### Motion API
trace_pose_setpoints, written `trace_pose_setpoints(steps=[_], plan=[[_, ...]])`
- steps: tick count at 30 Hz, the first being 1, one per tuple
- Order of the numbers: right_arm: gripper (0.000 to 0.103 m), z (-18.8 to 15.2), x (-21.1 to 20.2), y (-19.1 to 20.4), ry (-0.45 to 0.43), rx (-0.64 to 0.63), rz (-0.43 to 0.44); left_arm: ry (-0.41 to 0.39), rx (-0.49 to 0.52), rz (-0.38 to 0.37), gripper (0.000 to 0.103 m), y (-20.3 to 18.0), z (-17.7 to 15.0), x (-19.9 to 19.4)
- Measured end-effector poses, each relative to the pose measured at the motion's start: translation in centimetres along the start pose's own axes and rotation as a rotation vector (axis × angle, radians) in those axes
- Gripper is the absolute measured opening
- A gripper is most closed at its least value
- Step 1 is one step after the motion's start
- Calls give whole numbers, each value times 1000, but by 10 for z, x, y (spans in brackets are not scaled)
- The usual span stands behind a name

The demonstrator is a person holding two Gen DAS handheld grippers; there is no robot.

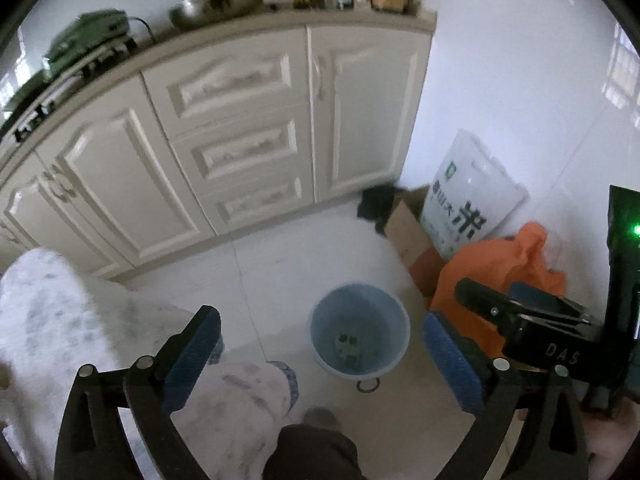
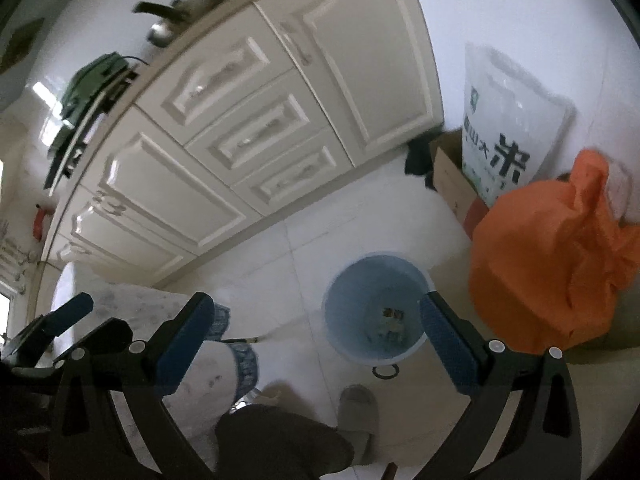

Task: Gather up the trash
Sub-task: 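Open both tools to drop the carton and bag into the bin, then bring both open tools back to the table above the trash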

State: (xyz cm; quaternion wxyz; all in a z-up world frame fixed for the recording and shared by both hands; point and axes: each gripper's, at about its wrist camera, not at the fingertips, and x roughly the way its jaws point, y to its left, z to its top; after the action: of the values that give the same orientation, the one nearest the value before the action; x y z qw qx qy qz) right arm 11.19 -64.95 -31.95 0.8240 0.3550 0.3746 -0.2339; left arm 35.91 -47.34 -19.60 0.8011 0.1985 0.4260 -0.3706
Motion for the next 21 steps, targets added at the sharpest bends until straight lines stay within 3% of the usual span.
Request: trace_pose_setpoints(steps=[9,21], plan=[[103,-11,-69,81,-111,-131,53,-172,-116,54,102,43,-46,-110],[103,-49,-139,225,-234,-404,178,-362,-314,247,102,89,-202,-276]])
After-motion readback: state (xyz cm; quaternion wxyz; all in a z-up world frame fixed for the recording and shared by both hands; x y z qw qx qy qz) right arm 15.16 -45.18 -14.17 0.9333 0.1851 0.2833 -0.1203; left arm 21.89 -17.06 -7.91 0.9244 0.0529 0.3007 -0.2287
